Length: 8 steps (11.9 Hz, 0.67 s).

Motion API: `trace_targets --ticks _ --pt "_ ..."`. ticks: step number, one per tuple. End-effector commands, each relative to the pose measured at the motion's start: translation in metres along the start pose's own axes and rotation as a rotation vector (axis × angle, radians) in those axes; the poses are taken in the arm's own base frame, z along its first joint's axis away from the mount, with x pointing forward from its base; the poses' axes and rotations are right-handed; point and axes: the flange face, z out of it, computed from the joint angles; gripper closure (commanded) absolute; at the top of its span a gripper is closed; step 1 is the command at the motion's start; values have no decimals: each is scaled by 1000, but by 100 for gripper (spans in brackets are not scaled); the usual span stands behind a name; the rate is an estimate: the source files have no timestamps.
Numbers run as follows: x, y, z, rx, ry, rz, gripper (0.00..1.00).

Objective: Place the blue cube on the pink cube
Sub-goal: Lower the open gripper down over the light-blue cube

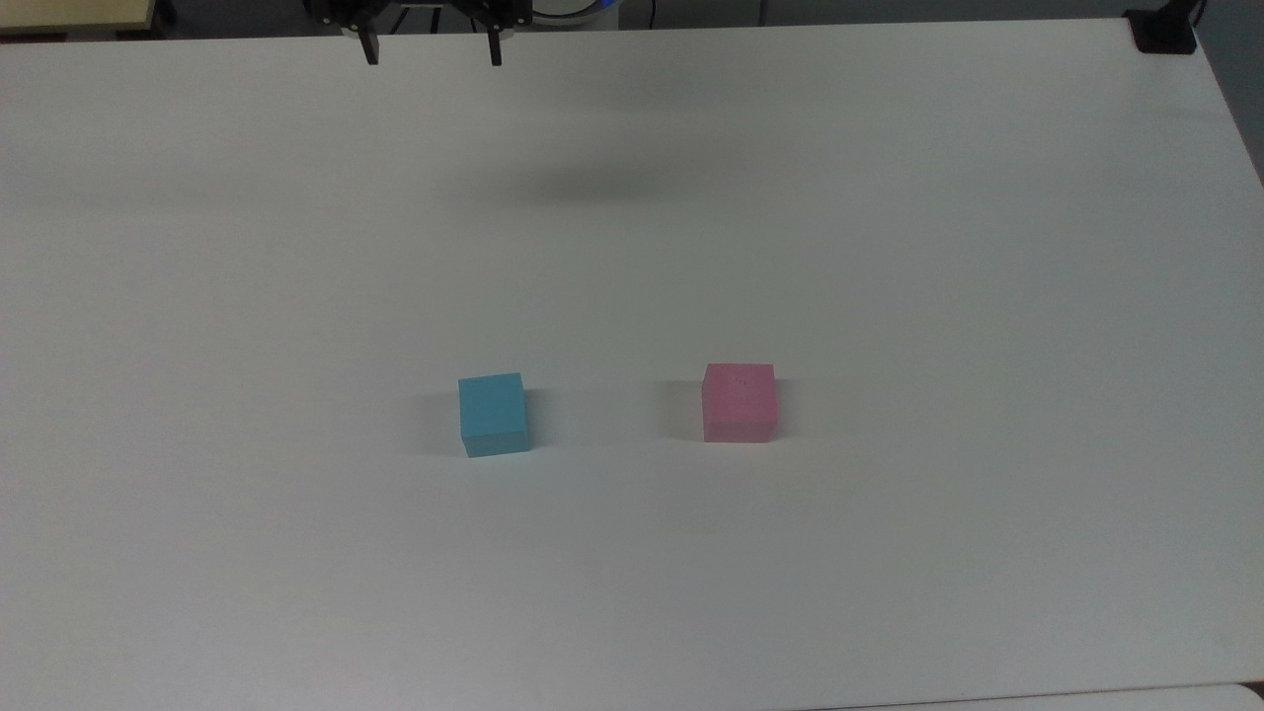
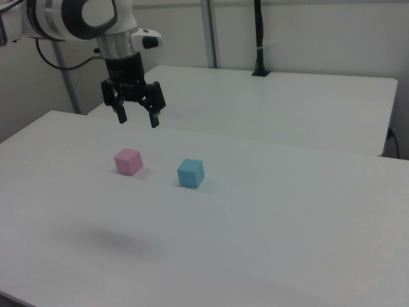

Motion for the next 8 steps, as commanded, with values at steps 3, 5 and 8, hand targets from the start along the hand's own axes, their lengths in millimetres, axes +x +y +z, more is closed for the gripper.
trace_targets --ticks 3,5,8 --pt "8 -2 1 28 22 -28 0" --pt "12 -1 5 29 18 -26 0" --pt "30 -1 25 24 -9 -29 0"
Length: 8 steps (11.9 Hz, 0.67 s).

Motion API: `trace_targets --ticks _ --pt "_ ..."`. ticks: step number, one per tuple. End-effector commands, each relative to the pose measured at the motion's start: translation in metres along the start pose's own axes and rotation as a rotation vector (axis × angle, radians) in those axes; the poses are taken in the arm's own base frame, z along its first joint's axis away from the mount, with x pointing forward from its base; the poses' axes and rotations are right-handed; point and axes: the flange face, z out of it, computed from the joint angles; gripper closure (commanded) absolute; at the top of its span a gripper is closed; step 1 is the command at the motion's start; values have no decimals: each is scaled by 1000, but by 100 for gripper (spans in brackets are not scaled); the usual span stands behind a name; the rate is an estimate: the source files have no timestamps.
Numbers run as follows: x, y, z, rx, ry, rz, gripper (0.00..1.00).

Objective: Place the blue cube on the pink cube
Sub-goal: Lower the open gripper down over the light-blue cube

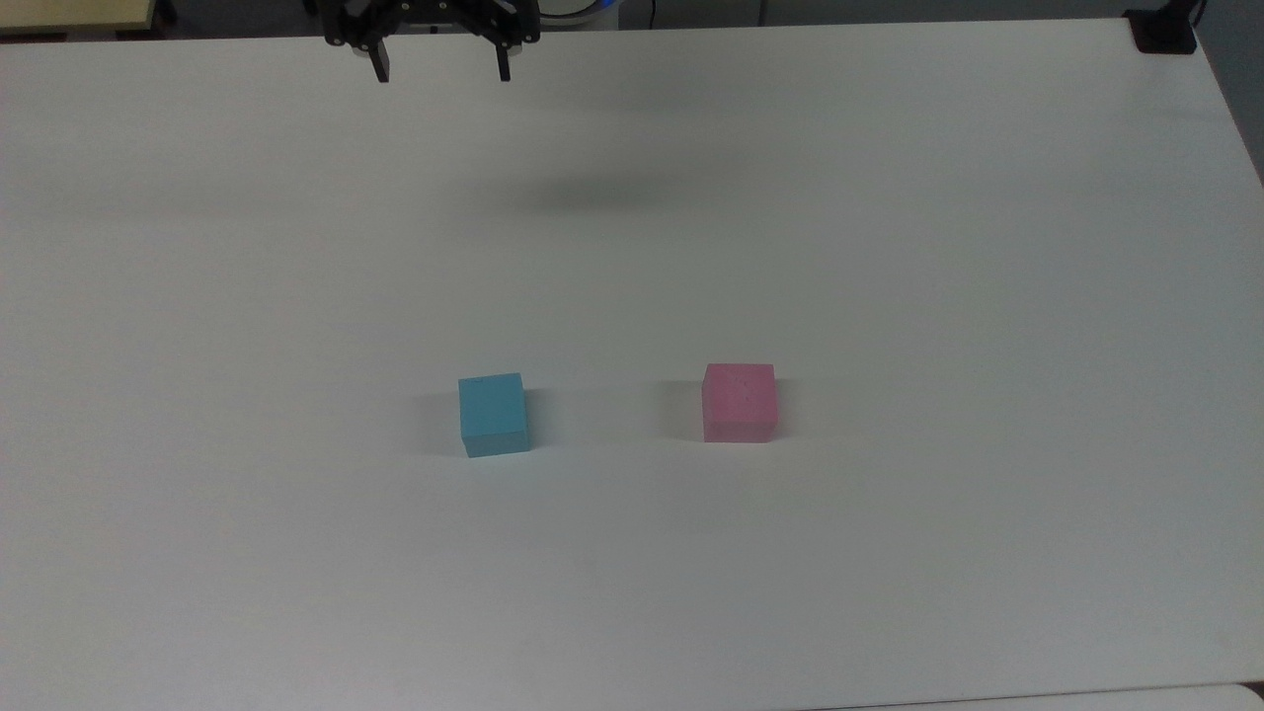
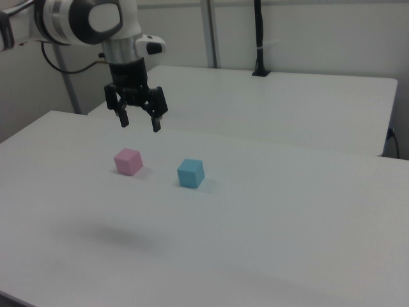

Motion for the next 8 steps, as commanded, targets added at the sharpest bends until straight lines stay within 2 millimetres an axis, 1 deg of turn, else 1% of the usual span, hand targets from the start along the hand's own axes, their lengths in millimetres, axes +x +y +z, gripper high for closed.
trace_targets --ticks 1,3,4,5,8 --pt "37 3 18 7 8 -21 0" --pt "77 3 50 -3 15 -22 0" --pt "94 2 69 -10 43 -17 0" --pt "109 2 91 -8 75 -15 0" --pt "145 1 157 -26 121 -25 0"
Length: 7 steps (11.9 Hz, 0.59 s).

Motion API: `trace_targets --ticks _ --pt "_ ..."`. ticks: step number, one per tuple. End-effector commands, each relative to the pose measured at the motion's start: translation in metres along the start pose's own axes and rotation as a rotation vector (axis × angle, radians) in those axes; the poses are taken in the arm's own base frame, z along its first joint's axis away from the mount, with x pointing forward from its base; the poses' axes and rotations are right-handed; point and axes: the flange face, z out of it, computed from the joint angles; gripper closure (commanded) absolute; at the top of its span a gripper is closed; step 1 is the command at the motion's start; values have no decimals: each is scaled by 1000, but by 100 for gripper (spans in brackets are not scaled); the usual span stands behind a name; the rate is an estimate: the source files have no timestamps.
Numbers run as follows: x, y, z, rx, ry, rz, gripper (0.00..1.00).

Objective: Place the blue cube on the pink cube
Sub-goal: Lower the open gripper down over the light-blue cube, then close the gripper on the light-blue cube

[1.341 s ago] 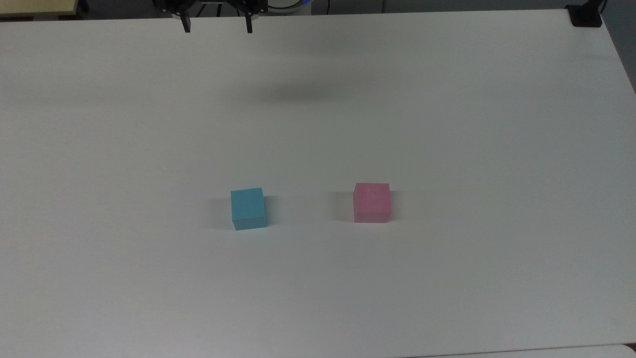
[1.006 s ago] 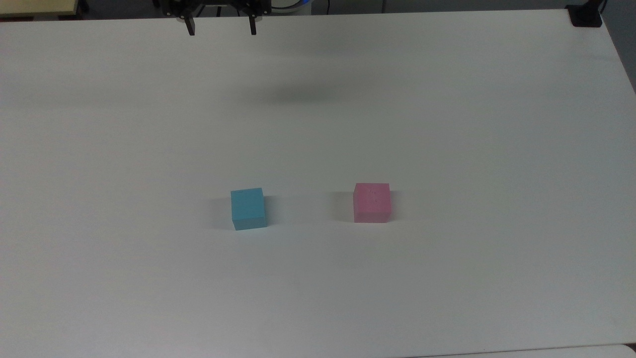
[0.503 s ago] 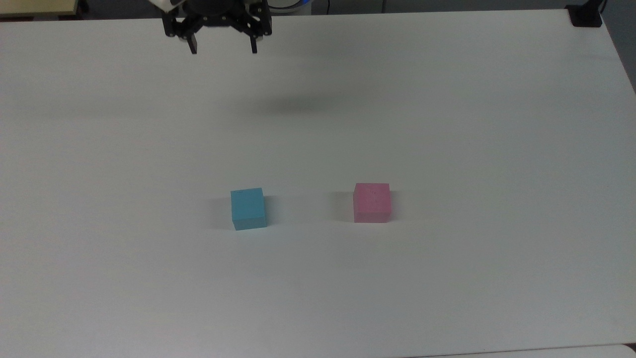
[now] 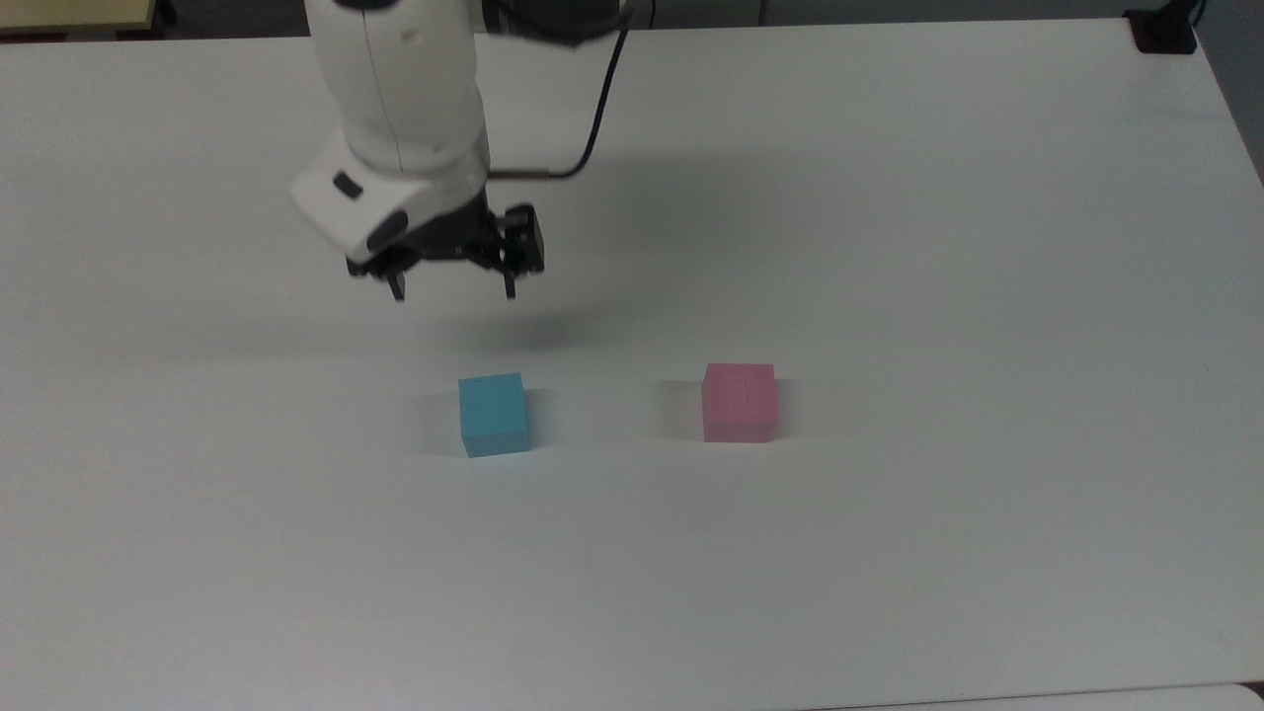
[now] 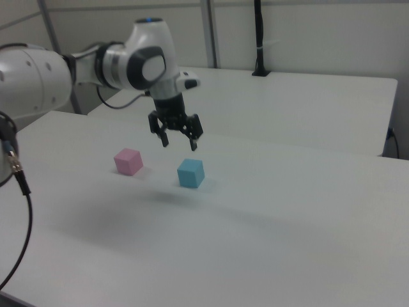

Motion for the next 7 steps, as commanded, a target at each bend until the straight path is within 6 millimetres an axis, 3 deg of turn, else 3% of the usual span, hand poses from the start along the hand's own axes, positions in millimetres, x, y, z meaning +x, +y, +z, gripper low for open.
trace_targets --ticks 1,5,7 --pt "26 -3 53 -6 35 -20 0" --pt "40 -19 121 -47 27 -16 0" --pt "47 -29 135 -56 67 9 0"
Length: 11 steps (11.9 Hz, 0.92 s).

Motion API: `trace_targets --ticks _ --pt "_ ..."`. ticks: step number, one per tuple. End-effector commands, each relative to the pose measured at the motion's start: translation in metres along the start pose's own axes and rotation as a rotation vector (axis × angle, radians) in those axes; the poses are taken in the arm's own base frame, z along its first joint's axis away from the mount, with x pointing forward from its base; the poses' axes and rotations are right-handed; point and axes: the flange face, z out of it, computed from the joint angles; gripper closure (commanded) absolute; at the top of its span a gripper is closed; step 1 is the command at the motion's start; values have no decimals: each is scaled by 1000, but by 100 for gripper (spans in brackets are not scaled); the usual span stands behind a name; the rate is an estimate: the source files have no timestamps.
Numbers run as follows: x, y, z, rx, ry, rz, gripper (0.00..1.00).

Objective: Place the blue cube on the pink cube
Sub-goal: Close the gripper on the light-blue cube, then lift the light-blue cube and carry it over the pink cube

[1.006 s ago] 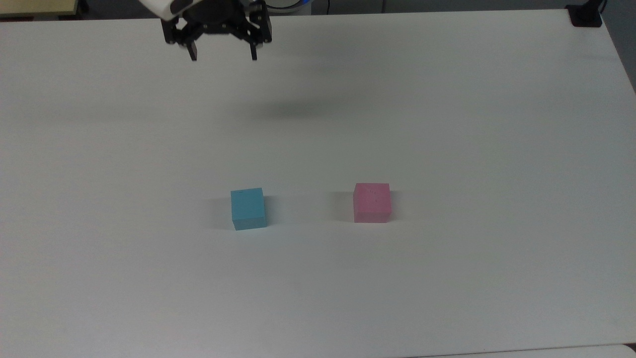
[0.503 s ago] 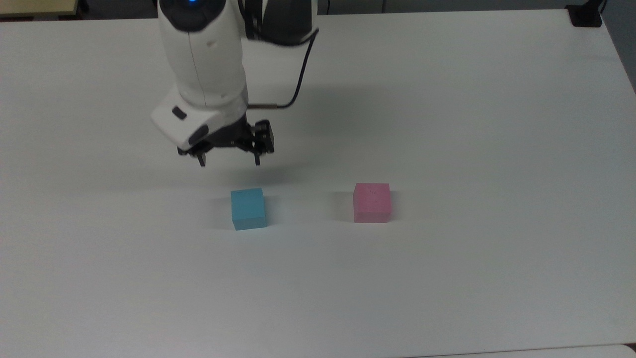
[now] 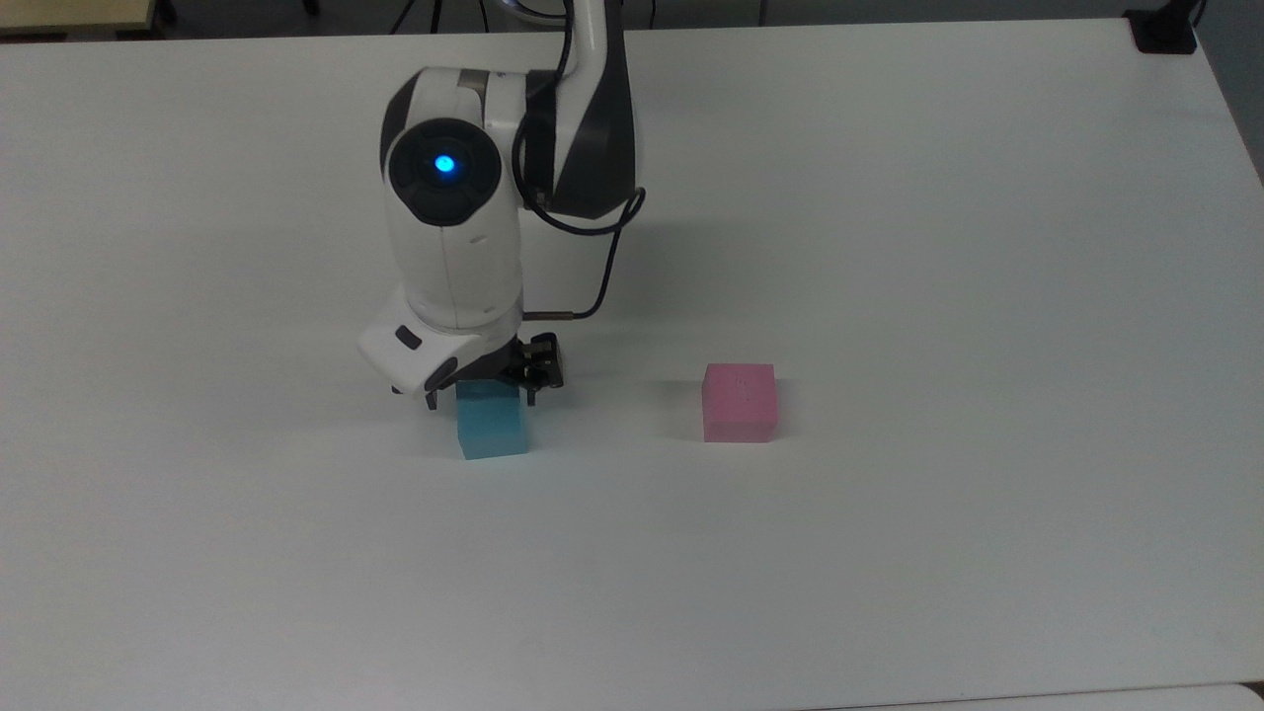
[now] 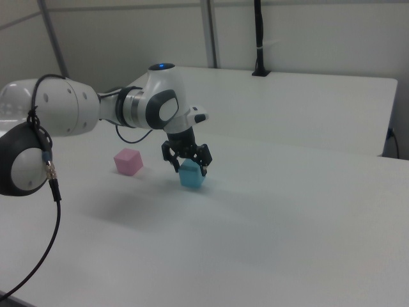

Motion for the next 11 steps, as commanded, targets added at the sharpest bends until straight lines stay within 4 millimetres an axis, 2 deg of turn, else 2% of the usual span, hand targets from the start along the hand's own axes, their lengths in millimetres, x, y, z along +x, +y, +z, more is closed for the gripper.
trace_targets --ticks 1,2,3,4,5,6,7,8,9,10,11 --pt "12 -12 14 -28 45 34 0" --pt "12 -12 13 -28 45 36 8" --pt "12 -12 11 -28 47 37 25" --pt "13 -11 8 -29 51 39 63" --pt "13 -11 -2 -26 59 42 85" --pt "12 -9 -29 -18 89 49 87" --pt "7 -7 -66 -14 116 55 86" --pt "-1 -8 -93 -3 115 58 86" --pt "-4 -27 -119 16 139 44 86" --pt "-6 -54 -136 35 149 21 86" --pt "-8 -75 -143 38 131 10 85"
